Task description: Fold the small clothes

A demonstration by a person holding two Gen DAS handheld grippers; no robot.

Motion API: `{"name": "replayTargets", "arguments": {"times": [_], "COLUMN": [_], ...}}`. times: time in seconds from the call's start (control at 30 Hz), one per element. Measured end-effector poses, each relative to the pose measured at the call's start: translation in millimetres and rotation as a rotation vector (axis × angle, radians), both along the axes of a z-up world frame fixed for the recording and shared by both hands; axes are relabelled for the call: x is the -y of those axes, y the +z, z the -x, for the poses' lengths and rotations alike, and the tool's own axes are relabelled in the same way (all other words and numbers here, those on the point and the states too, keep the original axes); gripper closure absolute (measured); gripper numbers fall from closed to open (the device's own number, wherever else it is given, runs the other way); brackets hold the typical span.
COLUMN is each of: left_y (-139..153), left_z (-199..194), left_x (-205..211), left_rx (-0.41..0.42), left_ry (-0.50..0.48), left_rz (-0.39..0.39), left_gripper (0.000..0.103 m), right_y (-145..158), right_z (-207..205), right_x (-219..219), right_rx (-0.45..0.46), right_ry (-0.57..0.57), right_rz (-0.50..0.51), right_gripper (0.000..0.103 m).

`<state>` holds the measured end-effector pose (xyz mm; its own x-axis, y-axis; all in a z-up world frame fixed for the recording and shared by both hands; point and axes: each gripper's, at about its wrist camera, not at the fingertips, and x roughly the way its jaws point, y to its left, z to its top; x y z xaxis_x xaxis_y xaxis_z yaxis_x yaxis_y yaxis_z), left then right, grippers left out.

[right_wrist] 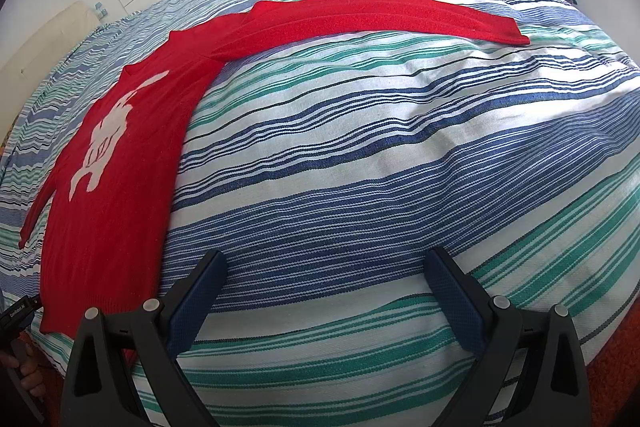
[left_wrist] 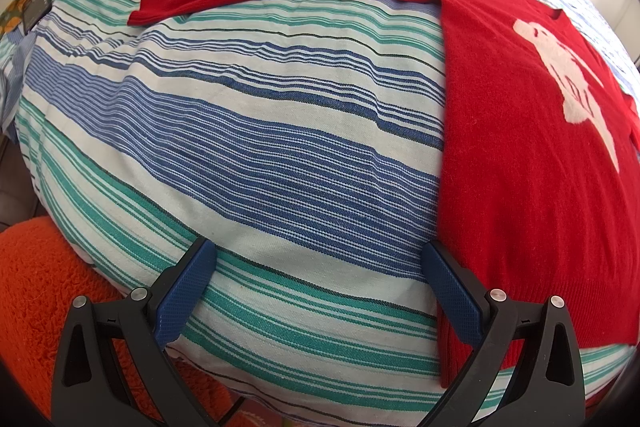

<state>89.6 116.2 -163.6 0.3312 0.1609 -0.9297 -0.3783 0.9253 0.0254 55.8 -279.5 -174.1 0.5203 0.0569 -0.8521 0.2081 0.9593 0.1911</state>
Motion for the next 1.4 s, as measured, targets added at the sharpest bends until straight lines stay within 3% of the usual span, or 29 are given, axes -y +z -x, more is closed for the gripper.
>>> {"name": "replayTargets", "arguments": {"times": [0.43,0.53,0.67,0.83,1.03,1.17,1.2,1.27,1.3,1.33,1.4], "left_y": [1,3,5,6,4,3,3,3,3,3,4], "left_z": [1,3,7,13,16,15,15,15,16,16,19], "left_x": [-3,-6,-8,-10,-5,-3,-3,-3,-4,-5,-7], "left_rx": [0.001,0.008,0.018,0.028,0.026,0.018,0.017,0.018,0.020,0.021,0.025], "left_ry": [0.000,0.005,0.016,0.018,0.012,0.009,0.010,0.012,0.012,0.012,0.009], "left_rz": [0.018,0.022,0.023,0.023,-0.008,-0.031,-0.034,-0.031,-0.028,-0.023,-0.018], "left_gripper": [0.001,0.001,0.001,0.001,0.000,0.000,0.000,0.000,0.000,0.000,0.000], "right_y": [0,13,34,43,2,-11,-11,-6,-2,6,41], "right_z": [2,9,10,-29,-73,-94,-100,-112,-119,-123,-132], "right_x": [-1,12,64,147,233,255,258,261,261,261,253], "right_rx": [-0.002,0.045,0.165,0.251,0.185,0.175,0.171,0.134,0.108,0.097,0.167], "right_ry": [0.002,-0.030,-0.140,-0.305,-0.552,-0.627,-0.622,-0.598,-0.587,-0.571,-0.509], "right_rz": [0.012,-0.092,-0.356,-0.440,-0.611,-0.612,-0.590,-0.499,-0.449,-0.406,-0.346], "right_gripper": [0.005,0.005,0.005,0.009,0.025,0.030,0.032,0.050,0.081,0.096,0.096]}}
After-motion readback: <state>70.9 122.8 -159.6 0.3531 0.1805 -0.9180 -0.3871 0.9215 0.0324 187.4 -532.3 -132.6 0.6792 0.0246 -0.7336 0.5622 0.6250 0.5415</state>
